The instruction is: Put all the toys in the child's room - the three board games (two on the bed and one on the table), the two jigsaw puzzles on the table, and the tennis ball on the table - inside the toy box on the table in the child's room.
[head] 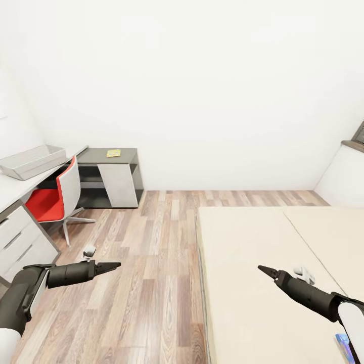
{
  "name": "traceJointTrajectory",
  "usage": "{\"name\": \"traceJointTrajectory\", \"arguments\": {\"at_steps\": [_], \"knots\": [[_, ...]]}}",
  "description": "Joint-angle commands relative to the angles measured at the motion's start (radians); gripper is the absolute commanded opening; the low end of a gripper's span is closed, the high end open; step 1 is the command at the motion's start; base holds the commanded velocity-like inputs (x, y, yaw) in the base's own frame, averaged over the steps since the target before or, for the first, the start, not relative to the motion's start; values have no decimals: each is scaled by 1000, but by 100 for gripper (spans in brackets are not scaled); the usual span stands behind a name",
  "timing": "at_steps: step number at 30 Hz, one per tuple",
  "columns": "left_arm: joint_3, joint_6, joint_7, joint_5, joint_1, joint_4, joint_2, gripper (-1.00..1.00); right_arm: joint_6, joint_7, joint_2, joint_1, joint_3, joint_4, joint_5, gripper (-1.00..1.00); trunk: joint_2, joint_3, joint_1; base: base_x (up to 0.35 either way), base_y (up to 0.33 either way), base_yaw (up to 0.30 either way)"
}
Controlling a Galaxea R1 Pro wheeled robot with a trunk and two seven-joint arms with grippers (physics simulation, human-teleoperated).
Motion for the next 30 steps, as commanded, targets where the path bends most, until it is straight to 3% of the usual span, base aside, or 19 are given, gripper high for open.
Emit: {"name": "traceJointTrajectory", "arguments": {"at_steps": [1,30], "knots": [[0,11,-4,-1,-1,0,0,100,5,10,0,-1,-2,0,9,100,-2,-2,1,0,-195,0],[0,11,-4,-1,-1,0,0,100,5,12,-1,-1,-2,0,9,100,-2,-2,1,0,-195,0]]}}
